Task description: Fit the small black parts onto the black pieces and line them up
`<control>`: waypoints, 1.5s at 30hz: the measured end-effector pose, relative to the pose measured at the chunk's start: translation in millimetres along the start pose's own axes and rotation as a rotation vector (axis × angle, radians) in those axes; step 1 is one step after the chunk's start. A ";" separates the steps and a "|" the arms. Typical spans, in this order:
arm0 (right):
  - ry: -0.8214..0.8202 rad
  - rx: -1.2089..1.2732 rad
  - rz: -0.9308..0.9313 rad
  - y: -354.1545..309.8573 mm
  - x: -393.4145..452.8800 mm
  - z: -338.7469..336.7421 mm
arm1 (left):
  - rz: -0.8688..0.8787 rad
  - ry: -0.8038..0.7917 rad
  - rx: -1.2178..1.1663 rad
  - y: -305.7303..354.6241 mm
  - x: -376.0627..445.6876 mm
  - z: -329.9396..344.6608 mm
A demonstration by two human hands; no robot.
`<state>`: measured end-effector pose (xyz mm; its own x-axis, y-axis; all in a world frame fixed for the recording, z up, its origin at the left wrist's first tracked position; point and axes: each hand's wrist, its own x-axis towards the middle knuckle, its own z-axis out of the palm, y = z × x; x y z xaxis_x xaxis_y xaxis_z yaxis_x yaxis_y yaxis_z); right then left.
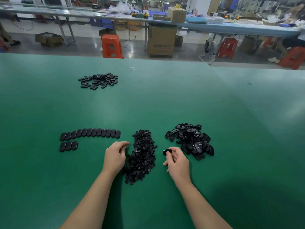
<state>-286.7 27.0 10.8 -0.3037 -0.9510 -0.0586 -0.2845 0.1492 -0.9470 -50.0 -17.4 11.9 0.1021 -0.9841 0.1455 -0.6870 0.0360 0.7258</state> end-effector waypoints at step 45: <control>0.055 -0.110 -0.132 1.9 4.6 -0.3 | -0.334 -0.094 -0.670 20.7 7.2 -12.4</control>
<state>-288.9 23.0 8.8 -0.3058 -0.9483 0.0846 -0.4219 0.0553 -0.9049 -54.5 -21.6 36.3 0.1455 -0.9710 -0.1899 -0.0427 -0.1979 0.9793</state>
